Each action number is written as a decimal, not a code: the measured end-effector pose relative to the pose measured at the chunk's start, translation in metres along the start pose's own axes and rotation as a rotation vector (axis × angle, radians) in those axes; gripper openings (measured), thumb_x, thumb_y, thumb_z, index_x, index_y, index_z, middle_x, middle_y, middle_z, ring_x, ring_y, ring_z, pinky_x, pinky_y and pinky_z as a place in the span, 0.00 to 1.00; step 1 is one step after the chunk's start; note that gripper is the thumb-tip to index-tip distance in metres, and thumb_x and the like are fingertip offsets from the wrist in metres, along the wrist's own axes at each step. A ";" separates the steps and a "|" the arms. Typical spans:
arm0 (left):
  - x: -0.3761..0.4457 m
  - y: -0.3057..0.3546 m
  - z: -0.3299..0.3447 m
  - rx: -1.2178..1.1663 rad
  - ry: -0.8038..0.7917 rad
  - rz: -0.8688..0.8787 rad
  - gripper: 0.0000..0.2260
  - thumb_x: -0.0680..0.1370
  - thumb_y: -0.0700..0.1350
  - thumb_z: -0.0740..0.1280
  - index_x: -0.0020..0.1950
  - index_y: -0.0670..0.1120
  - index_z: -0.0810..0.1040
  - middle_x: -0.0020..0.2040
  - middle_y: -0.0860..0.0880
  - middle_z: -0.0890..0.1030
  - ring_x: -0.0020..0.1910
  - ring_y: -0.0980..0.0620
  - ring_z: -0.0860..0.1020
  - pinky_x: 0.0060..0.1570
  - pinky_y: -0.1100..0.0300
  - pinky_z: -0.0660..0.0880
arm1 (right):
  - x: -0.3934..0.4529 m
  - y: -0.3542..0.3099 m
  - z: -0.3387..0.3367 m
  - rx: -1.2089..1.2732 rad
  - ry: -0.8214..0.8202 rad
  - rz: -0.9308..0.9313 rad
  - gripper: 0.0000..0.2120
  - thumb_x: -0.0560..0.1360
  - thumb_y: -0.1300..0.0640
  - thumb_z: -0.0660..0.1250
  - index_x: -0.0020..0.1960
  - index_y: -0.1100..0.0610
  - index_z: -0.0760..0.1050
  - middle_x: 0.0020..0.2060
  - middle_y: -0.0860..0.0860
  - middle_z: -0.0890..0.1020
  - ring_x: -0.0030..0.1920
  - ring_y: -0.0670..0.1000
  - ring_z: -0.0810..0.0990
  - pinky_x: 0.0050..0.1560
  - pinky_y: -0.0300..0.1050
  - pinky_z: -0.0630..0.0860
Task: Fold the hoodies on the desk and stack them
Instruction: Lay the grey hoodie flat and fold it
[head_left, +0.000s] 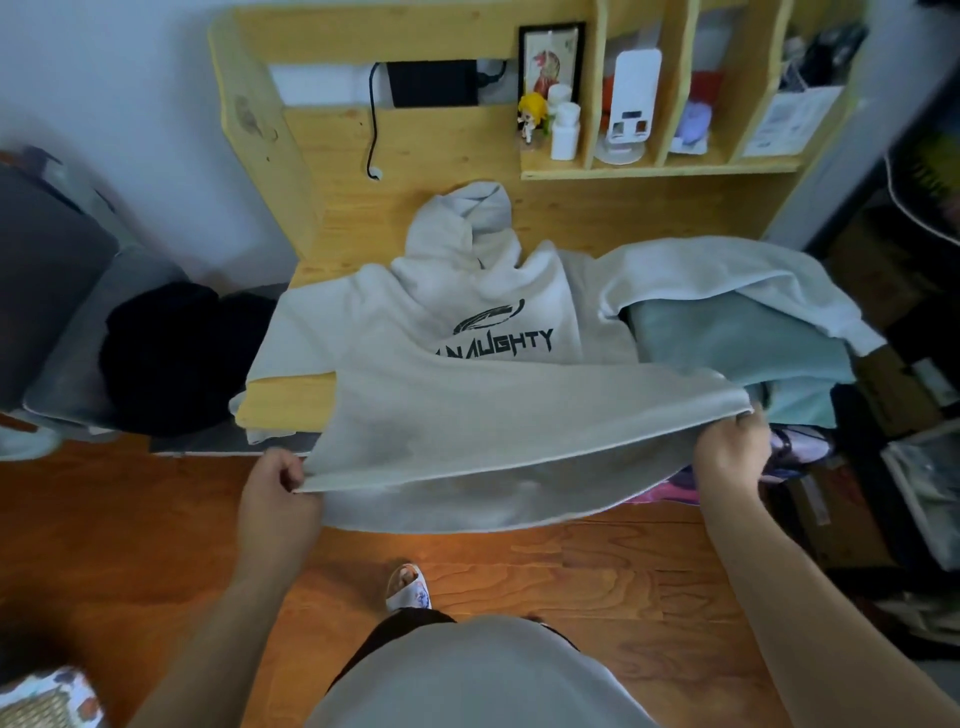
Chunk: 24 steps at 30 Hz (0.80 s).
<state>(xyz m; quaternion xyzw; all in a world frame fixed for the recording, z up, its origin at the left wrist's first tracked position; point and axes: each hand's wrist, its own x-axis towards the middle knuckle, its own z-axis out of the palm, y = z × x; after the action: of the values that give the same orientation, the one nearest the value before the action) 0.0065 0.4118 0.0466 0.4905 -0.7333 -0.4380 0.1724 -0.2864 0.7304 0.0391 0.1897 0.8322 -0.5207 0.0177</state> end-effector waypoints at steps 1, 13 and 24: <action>-0.002 -0.004 0.003 0.024 0.028 -0.029 0.09 0.73 0.30 0.62 0.41 0.42 0.66 0.37 0.38 0.70 0.33 0.45 0.67 0.33 0.52 0.62 | -0.008 0.003 0.000 -0.022 -0.006 -0.024 0.16 0.78 0.63 0.52 0.61 0.58 0.73 0.54 0.62 0.78 0.52 0.62 0.76 0.52 0.55 0.72; -0.015 -0.047 0.009 -0.424 0.134 -0.492 0.18 0.79 0.28 0.57 0.60 0.46 0.78 0.58 0.41 0.79 0.54 0.39 0.79 0.55 0.44 0.80 | -0.060 0.070 -0.011 -0.647 -0.546 -0.784 0.10 0.75 0.63 0.62 0.55 0.55 0.71 0.34 0.55 0.82 0.32 0.58 0.80 0.29 0.48 0.72; -0.033 -0.057 0.020 -0.189 0.056 -0.372 0.07 0.79 0.32 0.65 0.53 0.43 0.78 0.54 0.44 0.80 0.54 0.44 0.77 0.51 0.52 0.76 | -0.073 0.024 0.018 0.503 -0.206 0.304 0.15 0.79 0.57 0.54 0.47 0.45 0.77 0.46 0.52 0.80 0.47 0.51 0.77 0.50 0.48 0.75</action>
<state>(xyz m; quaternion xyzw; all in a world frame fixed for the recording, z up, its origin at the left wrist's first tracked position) 0.0409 0.4424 -0.0048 0.6112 -0.5806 -0.5153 0.1544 -0.2135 0.7027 0.0267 0.2568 0.6332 -0.7181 0.1321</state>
